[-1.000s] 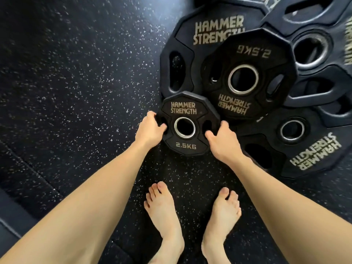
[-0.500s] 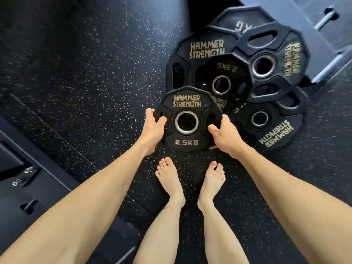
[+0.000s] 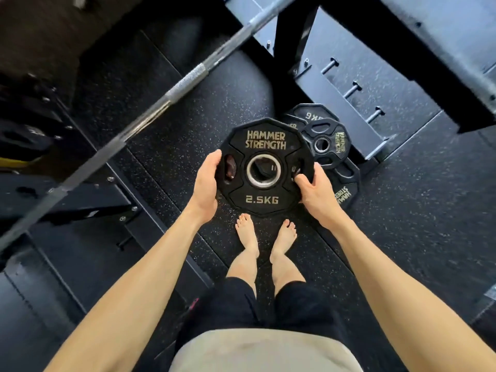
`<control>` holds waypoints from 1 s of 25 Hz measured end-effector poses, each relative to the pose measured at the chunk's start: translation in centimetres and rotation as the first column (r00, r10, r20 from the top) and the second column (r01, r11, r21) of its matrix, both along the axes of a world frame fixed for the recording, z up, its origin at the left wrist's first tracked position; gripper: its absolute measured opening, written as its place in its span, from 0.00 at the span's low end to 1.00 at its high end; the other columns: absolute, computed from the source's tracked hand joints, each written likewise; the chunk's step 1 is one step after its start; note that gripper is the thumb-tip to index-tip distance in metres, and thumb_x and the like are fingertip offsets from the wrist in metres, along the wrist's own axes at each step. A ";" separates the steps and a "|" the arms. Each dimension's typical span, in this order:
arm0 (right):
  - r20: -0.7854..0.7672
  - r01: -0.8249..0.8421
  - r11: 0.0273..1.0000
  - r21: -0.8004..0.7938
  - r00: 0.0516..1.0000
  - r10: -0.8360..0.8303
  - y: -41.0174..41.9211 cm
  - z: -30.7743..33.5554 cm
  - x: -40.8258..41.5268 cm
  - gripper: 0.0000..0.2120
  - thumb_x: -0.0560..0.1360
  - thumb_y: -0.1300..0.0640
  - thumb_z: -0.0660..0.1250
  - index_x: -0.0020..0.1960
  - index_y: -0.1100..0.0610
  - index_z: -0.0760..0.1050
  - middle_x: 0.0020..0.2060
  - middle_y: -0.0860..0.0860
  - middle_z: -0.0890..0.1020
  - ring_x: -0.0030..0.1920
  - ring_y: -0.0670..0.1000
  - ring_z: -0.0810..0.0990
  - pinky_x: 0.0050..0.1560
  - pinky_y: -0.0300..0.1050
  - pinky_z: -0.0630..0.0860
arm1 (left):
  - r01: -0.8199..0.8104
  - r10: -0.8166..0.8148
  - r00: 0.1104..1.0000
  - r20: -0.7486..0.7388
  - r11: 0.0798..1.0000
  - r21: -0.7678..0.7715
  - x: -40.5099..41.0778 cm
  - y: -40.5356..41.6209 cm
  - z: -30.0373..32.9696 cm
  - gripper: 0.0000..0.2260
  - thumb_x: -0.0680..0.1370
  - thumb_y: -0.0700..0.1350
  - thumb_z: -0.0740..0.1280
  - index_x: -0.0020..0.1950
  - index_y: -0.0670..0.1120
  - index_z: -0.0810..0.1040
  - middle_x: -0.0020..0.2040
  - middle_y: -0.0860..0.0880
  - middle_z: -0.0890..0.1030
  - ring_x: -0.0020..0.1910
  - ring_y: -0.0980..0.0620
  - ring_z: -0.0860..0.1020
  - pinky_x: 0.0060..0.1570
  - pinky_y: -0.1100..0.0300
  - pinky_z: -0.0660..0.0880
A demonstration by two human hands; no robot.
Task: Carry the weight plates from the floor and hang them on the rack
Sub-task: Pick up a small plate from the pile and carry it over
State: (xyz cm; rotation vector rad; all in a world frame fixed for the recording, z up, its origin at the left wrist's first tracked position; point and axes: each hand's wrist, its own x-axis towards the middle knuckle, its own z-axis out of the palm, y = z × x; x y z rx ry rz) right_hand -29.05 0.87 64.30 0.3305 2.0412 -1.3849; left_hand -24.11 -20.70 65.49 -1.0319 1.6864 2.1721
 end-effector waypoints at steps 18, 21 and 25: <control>-0.420 -0.600 0.756 -0.261 0.776 0.470 1.2 22.2 8.9 0.40 0.73 0.28 0.53 0.53 0.66 0.73 0.52 0.67 0.79 0.47 0.58 0.79 0.54 0.62 0.75 | -0.750 0.646 0.661 -0.381 0.557 -0.357 22.0 13.0 21.0 0.18 0.78 0.64 0.57 0.47 0.51 0.77 0.44 0.48 0.78 0.44 0.54 0.76 0.52 0.53 0.75; -0.421 -0.732 0.595 -0.331 0.679 0.602 0.0 23.8 13.8 0.42 0.69 0.24 0.57 0.54 0.64 0.74 0.50 0.64 0.80 0.48 0.57 0.79 0.57 0.62 0.74 | -0.862 0.771 0.493 -0.402 0.372 -0.344 28.7 15.6 22.9 0.18 0.77 0.67 0.58 0.49 0.56 0.80 0.53 0.42 0.81 0.55 0.45 0.79 0.62 0.43 0.75; -0.451 -0.860 0.379 -0.342 0.504 0.737 -1.7 25.0 21.7 0.32 0.76 0.32 0.56 0.49 0.63 0.75 0.46 0.60 0.81 0.45 0.53 0.78 0.55 0.56 0.76 | -0.926 0.834 0.303 -0.461 0.143 -0.349 37.6 18.9 24.4 0.16 0.81 0.62 0.56 0.49 0.56 0.79 0.52 0.47 0.81 0.54 0.48 0.78 0.63 0.45 0.74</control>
